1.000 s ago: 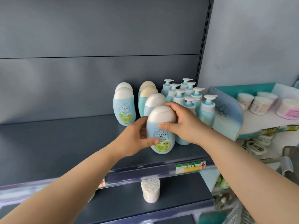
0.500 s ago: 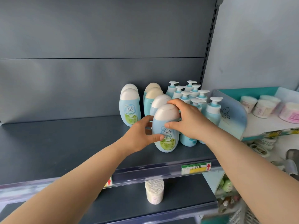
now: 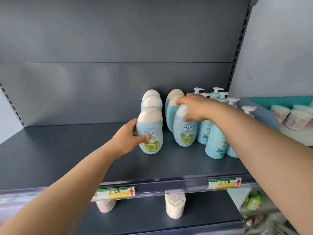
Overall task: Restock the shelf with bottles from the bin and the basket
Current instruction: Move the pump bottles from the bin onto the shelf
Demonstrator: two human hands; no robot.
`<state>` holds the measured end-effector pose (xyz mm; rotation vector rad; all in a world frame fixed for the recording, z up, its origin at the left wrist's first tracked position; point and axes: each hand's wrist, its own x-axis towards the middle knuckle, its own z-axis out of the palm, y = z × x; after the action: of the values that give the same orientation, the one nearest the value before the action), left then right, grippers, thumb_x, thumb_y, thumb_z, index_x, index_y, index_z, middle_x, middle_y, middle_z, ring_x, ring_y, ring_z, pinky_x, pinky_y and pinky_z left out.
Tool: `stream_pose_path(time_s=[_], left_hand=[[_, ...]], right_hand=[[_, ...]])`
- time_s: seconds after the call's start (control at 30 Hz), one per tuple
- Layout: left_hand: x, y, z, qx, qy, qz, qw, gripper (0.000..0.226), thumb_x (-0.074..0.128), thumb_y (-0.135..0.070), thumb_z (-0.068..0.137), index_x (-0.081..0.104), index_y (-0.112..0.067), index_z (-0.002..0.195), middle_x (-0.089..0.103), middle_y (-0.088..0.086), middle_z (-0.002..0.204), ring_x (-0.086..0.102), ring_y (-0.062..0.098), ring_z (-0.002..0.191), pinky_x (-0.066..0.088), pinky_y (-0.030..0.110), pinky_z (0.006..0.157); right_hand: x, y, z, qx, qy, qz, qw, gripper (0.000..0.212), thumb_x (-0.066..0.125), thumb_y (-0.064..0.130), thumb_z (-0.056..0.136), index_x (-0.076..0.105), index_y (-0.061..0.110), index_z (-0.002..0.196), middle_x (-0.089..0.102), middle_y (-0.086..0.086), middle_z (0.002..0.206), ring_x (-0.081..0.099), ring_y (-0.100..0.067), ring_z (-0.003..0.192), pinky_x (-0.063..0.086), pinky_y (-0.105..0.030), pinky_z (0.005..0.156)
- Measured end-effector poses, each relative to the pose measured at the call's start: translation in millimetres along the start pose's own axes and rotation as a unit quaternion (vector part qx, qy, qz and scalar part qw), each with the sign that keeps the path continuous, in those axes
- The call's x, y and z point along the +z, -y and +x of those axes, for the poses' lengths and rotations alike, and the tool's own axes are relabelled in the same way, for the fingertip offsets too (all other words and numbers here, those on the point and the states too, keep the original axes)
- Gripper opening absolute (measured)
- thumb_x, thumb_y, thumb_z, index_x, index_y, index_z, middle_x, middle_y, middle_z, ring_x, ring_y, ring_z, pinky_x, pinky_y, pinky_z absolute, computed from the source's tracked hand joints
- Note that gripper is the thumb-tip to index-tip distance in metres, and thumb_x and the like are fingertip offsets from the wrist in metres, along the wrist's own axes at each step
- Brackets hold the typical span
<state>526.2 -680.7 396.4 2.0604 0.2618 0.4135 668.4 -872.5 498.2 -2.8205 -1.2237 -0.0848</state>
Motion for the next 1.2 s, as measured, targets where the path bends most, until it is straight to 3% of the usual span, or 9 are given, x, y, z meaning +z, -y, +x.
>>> stream_pose_path(time_s=[0.1, 0.4, 0.57, 0.77, 1.07, 1.2], left_hand=[[-2, 5, 9, 0.000, -0.003, -0.013, 1.000, 0.042, 0.076, -0.020, 0.079, 0.050, -0.024, 0.112, 0.067, -0.009, 0.105, 0.065, 0.009, 0.096, 0.055, 0.034, 0.086], [3, 14, 32, 0.012, 0.005, -0.056, 0.998, 0.043, 0.077, -0.016, 0.078, 0.054, -0.024, 0.114, 0.068, -0.003, 0.110, 0.065, 0.011, 0.100, 0.054, 0.035, 0.090], [5, 12, 32, 0.016, 0.008, -0.063, 0.998, 0.045, 0.076, -0.017, 0.079, 0.055, -0.022, 0.117, 0.067, -0.005, 0.109, 0.064, 0.012, 0.102, 0.053, 0.033, 0.090], [10, 24, 22, -0.012, -0.014, -0.082, 0.996, 0.045, 0.075, -0.015, 0.080, 0.052, -0.023, 0.118, 0.067, -0.005, 0.106, 0.064, 0.013, 0.103, 0.051, 0.034, 0.091], [12, 27, 25, -0.022, -0.014, -0.038, 0.999, 0.041, 0.071, -0.014, 0.082, 0.052, -0.034, 0.112, 0.065, -0.005, 0.110, 0.062, 0.011, 0.104, 0.052, 0.040, 0.093], [10, 24, 21, -0.031, -0.007, -0.040, 0.999, 0.045, 0.071, -0.015, 0.082, 0.051, -0.032, 0.118, 0.065, -0.001, 0.114, 0.063, 0.010, 0.102, 0.053, 0.039, 0.092]], right_hand=[[1, -5, 7, 0.013, 0.040, 0.032, 0.999, 0.061, 0.078, 0.033, 0.074, 0.048, 0.030, 0.127, 0.050, 0.002, 0.124, 0.050, -0.019, 0.101, 0.043, -0.031, 0.079], [6, 11, -20, -0.083, 0.041, 0.185, 0.978, 0.044, 0.084, 0.030, 0.064, 0.056, 0.039, 0.097, 0.059, 0.015, 0.101, 0.058, -0.009, 0.092, 0.052, -0.032, 0.078], [19, 38, -22, -0.120, 0.013, 0.273, 0.954, 0.048, 0.083, 0.025, 0.068, 0.055, 0.037, 0.106, 0.060, 0.011, 0.106, 0.058, -0.008, 0.095, 0.051, -0.027, 0.078], [45, 31, -29, -0.091, -0.007, 0.395, 0.914, 0.065, 0.084, 0.020, 0.068, 0.046, 0.034, 0.119, 0.058, 0.009, 0.115, 0.058, -0.010, 0.107, 0.050, -0.032, 0.093], [63, 38, -15, -0.098, -0.009, 0.423, 0.901, 0.072, 0.082, 0.022, 0.071, 0.043, 0.026, 0.131, 0.058, 0.008, 0.124, 0.055, -0.011, 0.114, 0.048, -0.039, 0.097], [64, 36, -14, -0.107, -0.009, 0.425, 0.899, 0.072, 0.082, 0.021, 0.071, 0.043, 0.026, 0.131, 0.058, 0.008, 0.124, 0.056, -0.011, 0.114, 0.048, -0.039, 0.098]])
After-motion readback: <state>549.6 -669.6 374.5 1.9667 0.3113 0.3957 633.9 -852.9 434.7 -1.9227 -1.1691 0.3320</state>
